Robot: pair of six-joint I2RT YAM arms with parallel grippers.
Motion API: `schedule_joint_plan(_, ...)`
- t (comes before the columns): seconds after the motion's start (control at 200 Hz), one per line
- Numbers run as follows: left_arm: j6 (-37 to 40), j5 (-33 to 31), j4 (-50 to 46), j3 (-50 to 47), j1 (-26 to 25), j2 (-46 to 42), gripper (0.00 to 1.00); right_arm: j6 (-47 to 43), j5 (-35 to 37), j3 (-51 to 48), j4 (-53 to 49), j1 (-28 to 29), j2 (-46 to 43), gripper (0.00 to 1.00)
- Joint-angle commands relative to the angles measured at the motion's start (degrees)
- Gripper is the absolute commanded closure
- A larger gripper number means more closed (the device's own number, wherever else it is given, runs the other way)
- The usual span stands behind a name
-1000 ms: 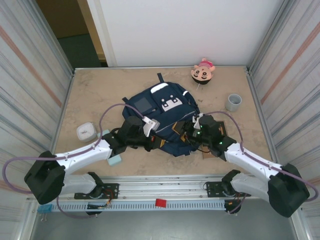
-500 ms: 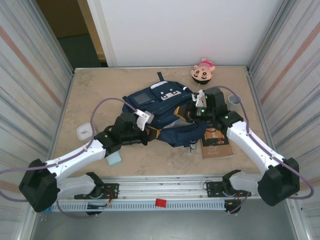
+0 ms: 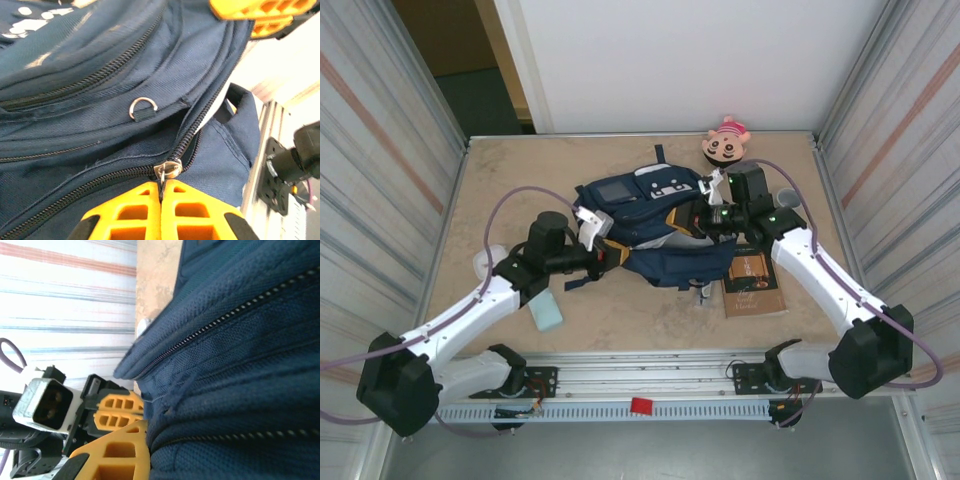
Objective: Pack the student bag
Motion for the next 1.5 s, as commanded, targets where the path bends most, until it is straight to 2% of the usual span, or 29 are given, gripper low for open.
schedule_joint_plan(0.0, 2.4, -1.2, -7.0, 0.4, -5.6, 2.2, 1.0, 1.2, 3.6, -1.2, 8.4, 1.6, -2.5, 1.0)
schedule_joint_plan(0.06, 2.7, -2.4, -7.5, 3.0, -9.5, 4.6, 1.0, 0.7, 3.2, -1.9, 10.0, 1.7, -1.4, 1.0)
schedule_joint_plan(0.105, 2.5, -2.7, -7.5, 4.6, -10.4, 6.3, 1.0, 0.0, 1.6, -1.9, 10.1, 1.2, -0.5, 1.0)
schedule_joint_plan(0.155, 2.8, -3.2, -7.9, 5.7, -10.5, 7.3, 0.83, -1.6, -2.1, -1.7, 10.0, 0.4, 0.2, 1.0)
schedule_joint_plan(0.235, 6.4, -5.7, -9.1, 5.7, -10.2, 6.2, 0.5, -6.8, -7.4, 0.6, 5.8, -0.5, 0.7, 1.0)
schedule_joint_plan(0.291, 10.2, -6.6, -10.0, 5.1, -9.1, 4.2, 0.36, -12.0, -10.1, 3.3, 0.5, -1.1, 1.1, 1.0)
schedule_joint_plan(0.331, 13.5, -7.2, -10.2, 4.5, -8.1, 2.5, 0.31, -15.1, -11.7, 5.0, -3.0, -1.5, 1.3, 1.0)
schedule_joint_plan(0.416, 24.5, -8.1, -10.0, 2.4, -6.9, -1.8, 0.25, -20.1, -16.2, 6.9, -7.2, -2.5, 1.7, 1.0)
schedule_joint_plan(0.516, 40.0, -8.6, -8.6, -1.0, -7.0, -5.6, 0.24, -23.7, -18.8, 8.2, -10.4, -2.8, 2.3, 1.0)
schedule_joint_plan(0.576, 46.6, -8.5, -7.8, -2.1, -7.5, -6.2, 0.23, -24.5, -19.2, 9.0, -11.6, -2.7, 2.9, 1.0)
schedule_joint_plan(0.686, 51.1, -9.1, -8.0, -0.7, -9.3, -3.5, 0.22, -23.3, -19.7, 9.7, -10.6, -2.8, 3.9, 1.0)
schedule_joint_plan(0.772, 52.0, -14.5, -5.3, -0.6, -12.3, -0.5, 0.22, -22.0, -21.1, 9.9, -8.8, -2.7, 4.2, 1.0)
schedule_joint_plan(0.837, 51.8, -16.4, -1.9, -1.0, -13.8, 1.5, 0.23, -21.2, -21.2, 10.0, -7.9, -2.7, 4.1, 1.0)
schedule_joint_plan(0.897, 51.0, -17.1, -0.2, -0.7, -14.9, 3.4, 0.32, -20.2, -20.9, 10.0, -7.3, -2.7, 4.2, 1.0)
schedule_joint_plan(1.022, 49.1, -18.5, -0.5, -0.2, -16.1, 5.8, 0.67, -14.8, -16.1, 10.0, -3.6, -3.5, 2.7, 1.0)
schedule_joint_plan(1.077, 47.6, -20.2, 0.3, -1.2, -16.1, 6.2, 0.9, -11.2, -14.6, 9.7, 0.7, -4.2, 1.6, 1.0)
schedule_joint_plan(1.117, 47.2, -21.9, 1.5, -2.8, -16.0, 6.4, 1.0, -8.9, -13.8, 9.7, 3.9, -4.7, 0.8, 1.0)
schedule_joint_plan(1.233, 46.3, -25.4, 2.1, -5.7, -16.1, 6.0, 1.0, -5.7, -12.5, 11.2, 9.9, -5.4, -0.5, 1.0)
schedule_joint_plan(1.348, 43.6, -24.7, 0.9, -6.3, -15.3, 3.0, 1.0, -8.8, -10.4, 12.8, 5.9, -5.6, -1.2, 1.0)
schedule_joint_plan(1.403, 41.4, -22.4, 0.8, -6.2, -14.9, 1.0, 1.0, -11.8, -7.9, 12.6, 0.6, -5.7, -1.3, 0.85)
schedule_joint_plan(1.458, 38.4, -20.4, 1.3, -5.7, -14.5, -0.4, 1.0, -15.3, -4.7, 12.3, -6.1, -5.6, -1.5, 0.65)
schedule_joint_plan(1.493, 36.5, -19.7, 1.5, -5.3, -14.4, -0.7, 1.0, -17.1, -2.1, 11.6, -10.5, -5.6, -1.9, 0.58)
